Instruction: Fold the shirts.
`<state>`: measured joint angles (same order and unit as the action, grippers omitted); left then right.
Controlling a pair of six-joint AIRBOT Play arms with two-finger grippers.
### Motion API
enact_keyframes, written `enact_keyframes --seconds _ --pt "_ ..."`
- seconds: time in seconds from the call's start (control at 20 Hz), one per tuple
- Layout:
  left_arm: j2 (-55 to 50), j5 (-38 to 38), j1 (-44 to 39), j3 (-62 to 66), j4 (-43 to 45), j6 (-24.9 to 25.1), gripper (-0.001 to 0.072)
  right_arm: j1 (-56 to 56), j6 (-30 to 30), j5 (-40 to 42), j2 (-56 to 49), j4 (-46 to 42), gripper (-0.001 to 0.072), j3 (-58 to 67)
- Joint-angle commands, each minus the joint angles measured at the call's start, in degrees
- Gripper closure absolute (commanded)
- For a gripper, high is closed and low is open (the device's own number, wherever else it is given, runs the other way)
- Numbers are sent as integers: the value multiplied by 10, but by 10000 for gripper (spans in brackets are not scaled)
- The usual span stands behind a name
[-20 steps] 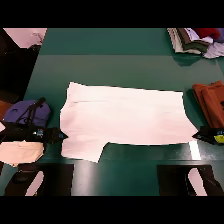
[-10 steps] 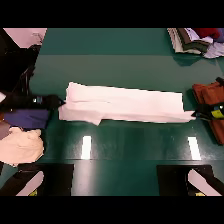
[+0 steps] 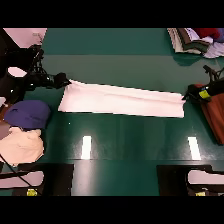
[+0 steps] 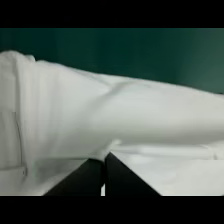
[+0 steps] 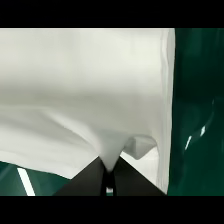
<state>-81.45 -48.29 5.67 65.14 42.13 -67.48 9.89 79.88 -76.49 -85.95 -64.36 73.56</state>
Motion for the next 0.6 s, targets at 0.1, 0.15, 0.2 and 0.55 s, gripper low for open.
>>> enact_keyframes --seconds 0.1,0.15,0.2,0.55 --pt "-40 52 1 20 -40 2 197 9 0 33 -98 119 264 100" --pt "-37 44 1 20 -40 2 198 14 0 22 -103 123 264 112" --pt "-34 27 1 20 -40 4 198 21 -10 3 -104 118 264 117" --pt "-31 -111 1 20 -35 26 684 104 -66 -118 -104 117 266 115"
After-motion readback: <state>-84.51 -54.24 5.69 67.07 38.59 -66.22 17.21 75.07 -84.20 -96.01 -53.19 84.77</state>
